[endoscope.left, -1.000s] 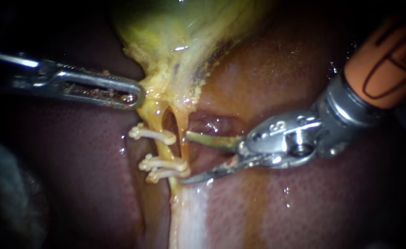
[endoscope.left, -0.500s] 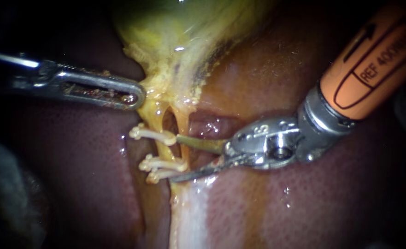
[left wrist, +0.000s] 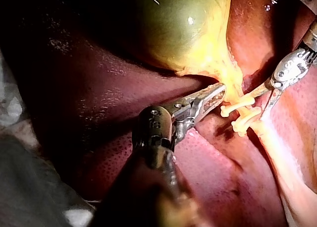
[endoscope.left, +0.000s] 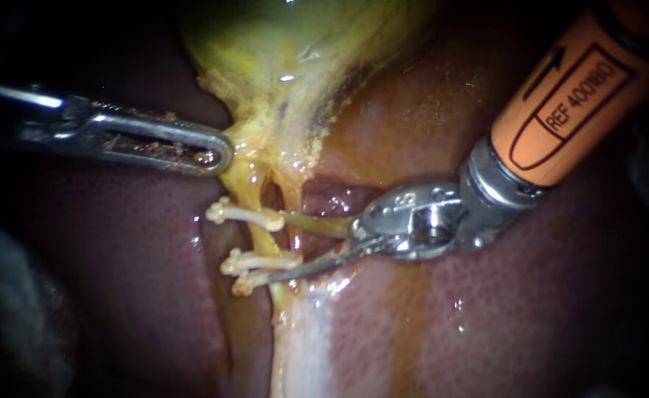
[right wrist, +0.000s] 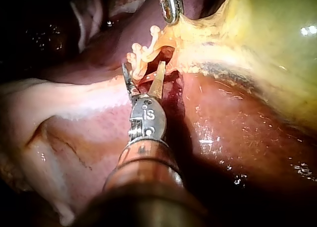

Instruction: Go to the cutting position left tube

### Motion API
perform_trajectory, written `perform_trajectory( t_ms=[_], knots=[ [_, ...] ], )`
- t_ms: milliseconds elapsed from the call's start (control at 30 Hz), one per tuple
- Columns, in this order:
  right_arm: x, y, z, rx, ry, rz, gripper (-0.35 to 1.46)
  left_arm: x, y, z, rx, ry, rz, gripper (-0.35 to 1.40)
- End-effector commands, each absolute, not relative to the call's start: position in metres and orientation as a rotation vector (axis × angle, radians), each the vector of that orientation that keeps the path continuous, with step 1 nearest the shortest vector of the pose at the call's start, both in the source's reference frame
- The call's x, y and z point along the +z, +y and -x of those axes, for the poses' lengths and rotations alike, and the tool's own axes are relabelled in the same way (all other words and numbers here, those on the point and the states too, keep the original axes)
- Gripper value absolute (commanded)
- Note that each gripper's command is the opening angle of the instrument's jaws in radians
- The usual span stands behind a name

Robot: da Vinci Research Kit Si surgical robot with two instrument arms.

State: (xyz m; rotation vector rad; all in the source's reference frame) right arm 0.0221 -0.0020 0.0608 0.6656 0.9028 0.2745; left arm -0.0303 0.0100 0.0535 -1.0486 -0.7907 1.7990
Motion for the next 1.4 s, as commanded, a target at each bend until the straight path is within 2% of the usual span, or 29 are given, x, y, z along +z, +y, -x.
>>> perform_trajectory(
  t_ms=[33,400,567,833,1133,1400],
  knots=[
    [0.0607,-0.002,-0.0224,0.276,0.918,-0.674,1.38,0.0536,0.0099,0.0304,1.799,-0.79,1.049,-0.35],
    [0.0603,-0.0024,-0.0266,0.324,0.985,-0.786,1.31,0.0536,0.0099,0.0305,1.799,-0.79,1.048,-0.35],
    [0.0609,-0.0028,-0.0282,0.418,1.008,-0.786,1.31,0.0536,0.0099,0.0305,1.799,-0.789,1.048,-0.35],
    [0.0612,-0.0035,-0.0292,0.477,1.016,-0.826,1.31,0.0536,0.0099,0.0306,1.798,-0.789,1.048,-0.35],
    [0.0596,-0.0027,-0.0297,0.549,1.067,-0.892,1.31,0.0536,0.0099,0.0306,1.798,-0.789,1.048,-0.35],
    [0.0571,-0.0015,-0.0297,0.574,1.123,-0.929,1.31,0.0536,0.0099,0.0306,1.798,-0.789,1.048,-0.35]
  ],
)
